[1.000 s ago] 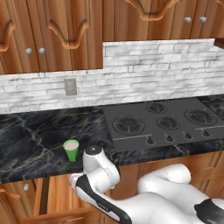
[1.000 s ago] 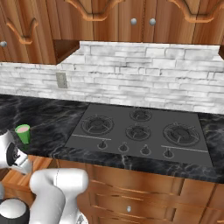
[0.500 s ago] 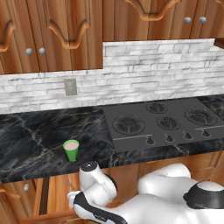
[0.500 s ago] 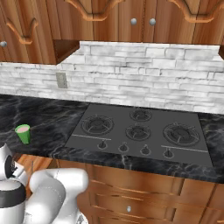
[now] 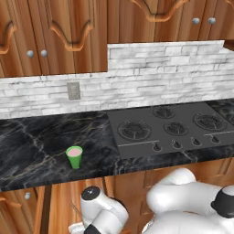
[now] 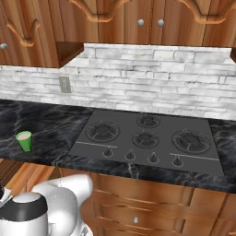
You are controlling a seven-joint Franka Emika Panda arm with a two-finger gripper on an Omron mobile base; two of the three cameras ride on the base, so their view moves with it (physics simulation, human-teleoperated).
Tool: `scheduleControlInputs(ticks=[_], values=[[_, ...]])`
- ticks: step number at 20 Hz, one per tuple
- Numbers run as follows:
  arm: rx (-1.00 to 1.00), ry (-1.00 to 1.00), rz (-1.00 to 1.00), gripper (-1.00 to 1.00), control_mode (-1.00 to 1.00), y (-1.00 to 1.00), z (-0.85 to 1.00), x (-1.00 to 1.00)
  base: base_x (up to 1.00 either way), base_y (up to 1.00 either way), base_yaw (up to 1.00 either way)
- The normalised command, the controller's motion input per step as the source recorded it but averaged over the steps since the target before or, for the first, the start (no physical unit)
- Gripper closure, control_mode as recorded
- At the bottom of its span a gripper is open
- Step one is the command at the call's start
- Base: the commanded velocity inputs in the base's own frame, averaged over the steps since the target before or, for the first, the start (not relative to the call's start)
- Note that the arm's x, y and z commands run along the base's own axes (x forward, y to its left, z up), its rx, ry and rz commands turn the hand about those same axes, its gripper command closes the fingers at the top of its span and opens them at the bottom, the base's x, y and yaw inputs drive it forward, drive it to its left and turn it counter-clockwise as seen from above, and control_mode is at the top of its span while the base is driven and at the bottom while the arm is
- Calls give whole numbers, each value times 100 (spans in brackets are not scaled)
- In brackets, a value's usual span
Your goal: Pick up the straw from the left drawer and put it inside the smoothie cup.
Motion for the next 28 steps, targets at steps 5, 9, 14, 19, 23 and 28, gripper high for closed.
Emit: scheduleControlInputs(ticks=[5, 9, 14, 19, 23, 28], values=[[0, -3, 0, -100, -100, 0, 15, -100, 0, 0, 0], [-2, -6, 0, -100, -100, -1, 58, -82, 0, 0, 0], [-3, 0, 3, -100, -100, 0, 67, 59, 0, 0, 0], [0, 0, 14, -100, -100, 0, 14, 71, 0, 0, 0], [-2, 0, 4, -100, -100, 1, -4, 12, 0, 0, 0], [-1, 3, 0, -100, -100, 1, -2, 16, 0, 0, 0]])
